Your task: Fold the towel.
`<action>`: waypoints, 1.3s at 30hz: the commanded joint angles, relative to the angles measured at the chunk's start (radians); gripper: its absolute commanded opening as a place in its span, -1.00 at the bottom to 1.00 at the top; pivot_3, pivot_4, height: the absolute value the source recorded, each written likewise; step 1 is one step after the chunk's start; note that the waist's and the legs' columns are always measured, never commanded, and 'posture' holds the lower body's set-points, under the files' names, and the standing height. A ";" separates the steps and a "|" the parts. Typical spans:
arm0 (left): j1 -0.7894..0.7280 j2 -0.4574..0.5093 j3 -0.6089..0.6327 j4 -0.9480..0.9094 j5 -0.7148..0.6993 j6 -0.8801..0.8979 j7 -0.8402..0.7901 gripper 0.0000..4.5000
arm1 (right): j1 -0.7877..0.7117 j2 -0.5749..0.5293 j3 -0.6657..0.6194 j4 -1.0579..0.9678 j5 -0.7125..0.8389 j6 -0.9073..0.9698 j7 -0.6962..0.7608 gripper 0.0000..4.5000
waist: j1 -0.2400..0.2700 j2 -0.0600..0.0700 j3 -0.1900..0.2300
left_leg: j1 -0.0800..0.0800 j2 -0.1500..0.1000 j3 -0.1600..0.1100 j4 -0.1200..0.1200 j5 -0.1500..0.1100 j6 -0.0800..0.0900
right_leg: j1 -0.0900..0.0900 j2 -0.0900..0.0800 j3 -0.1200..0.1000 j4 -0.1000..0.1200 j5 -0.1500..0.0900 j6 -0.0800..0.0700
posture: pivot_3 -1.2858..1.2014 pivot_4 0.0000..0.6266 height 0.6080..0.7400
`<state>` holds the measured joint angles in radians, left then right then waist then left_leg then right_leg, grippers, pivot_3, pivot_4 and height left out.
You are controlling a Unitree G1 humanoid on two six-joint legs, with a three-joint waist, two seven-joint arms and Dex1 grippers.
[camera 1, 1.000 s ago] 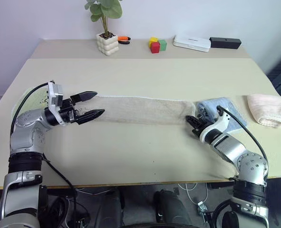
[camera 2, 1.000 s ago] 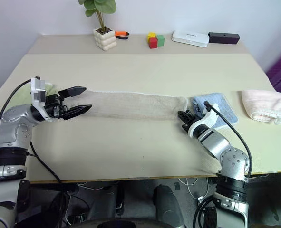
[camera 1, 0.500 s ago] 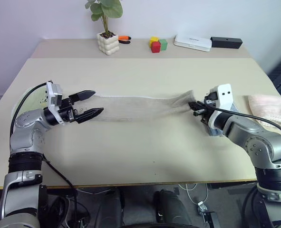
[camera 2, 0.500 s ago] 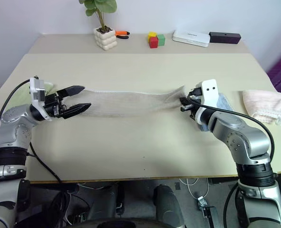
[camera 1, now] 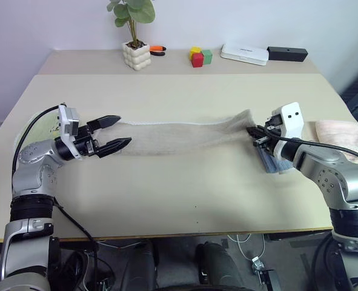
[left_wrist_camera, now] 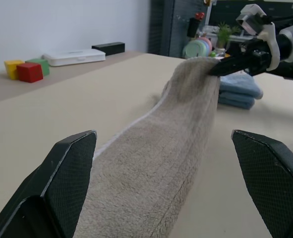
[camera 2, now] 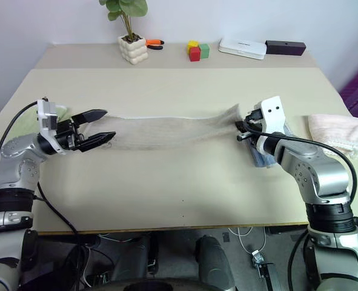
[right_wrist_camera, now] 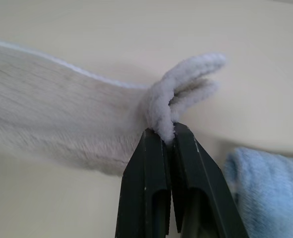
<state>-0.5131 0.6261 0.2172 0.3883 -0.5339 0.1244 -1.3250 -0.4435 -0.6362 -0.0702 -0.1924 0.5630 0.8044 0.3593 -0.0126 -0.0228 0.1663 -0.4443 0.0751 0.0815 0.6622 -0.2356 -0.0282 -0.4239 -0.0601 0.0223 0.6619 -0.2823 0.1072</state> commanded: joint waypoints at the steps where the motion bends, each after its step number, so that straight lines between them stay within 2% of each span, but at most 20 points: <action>1: -0.009 0.009 0.021 -0.028 -0.015 -0.002 0.004 1.00 | -0.069 0.052 0.031 -0.056 -0.020 0.005 -0.014 -0.99 | 0.000 0.000 0.000 | 0.000 0.000 0.000 0.000 0.000 0.000 | 0.000 0.000 0.000 0.000 0.000 0.000 | 0.03 -0.52 0.92; 8: 0.008 0.042 0.031 -0.038 -0.027 0.037 -0.013 1.00 | -0.173 0.180 0.122 -0.046 -0.075 0.005 -0.014 -0.99 | 0.003 0.000 0.000 | 0.000 0.000 0.000 0.000 0.000 0.000 | 0.000 0.000 0.000 0.000 0.000 0.000 | 0.03 -0.52 0.92; 13: 0.031 0.083 0.045 -0.027 -0.025 0.050 -0.031 1.00 | -0.199 0.217 0.171 -0.029 -0.089 0.009 0.037 -0.99 | 0.001 0.000 0.000 | 0.000 0.000 0.000 0.000 0.000 0.000 | 0.000 0.000 0.000 0.000 0.000 0.000 | 0.03 -0.52 0.92; 22: 0.066 0.063 0.048 -0.082 -0.023 0.051 0.010 1.00 | -0.227 0.347 0.280 0.078 -0.159 -0.022 0.074 -0.99 | 0.001 0.000 0.000 | 0.000 0.001 0.001 0.000 0.000 0.000 | -0.001 0.000 0.000 0.001 0.000 0.000 | 0.03 -0.52 0.92; 28: 0.092 0.061 0.050 -0.120 -0.027 0.069 0.029 1.00 | -0.221 0.355 0.390 0.106 -0.266 -0.056 0.105 -0.99 | -0.001 0.000 0.000 | 0.000 0.001 0.001 0.000 0.000 0.000 | -0.001 0.000 0.000 0.001 0.000 0.000 | 0.03 -0.52 0.92; 39: 0.094 0.060 0.050 -0.126 -0.024 0.073 0.040 1.00 | -0.213 0.467 0.374 0.127 -0.297 -0.050 0.079 -0.99 | -0.001 0.000 0.000 | 0.000 0.001 0.001 0.000 0.000 0.000 | -0.001 0.000 0.000 0.001 0.000 0.000 | 0.03 -0.52 0.92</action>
<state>-0.4131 0.6806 0.2496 0.2912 -0.5377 0.1989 -1.2849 -0.6459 -0.1794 0.3150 -0.0496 0.2753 0.7759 0.4390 -0.0133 -0.0226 0.1663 -0.4446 0.0762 0.0825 0.6622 -0.2356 -0.0283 -0.4250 -0.0598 0.0219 0.6630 -0.2824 0.1070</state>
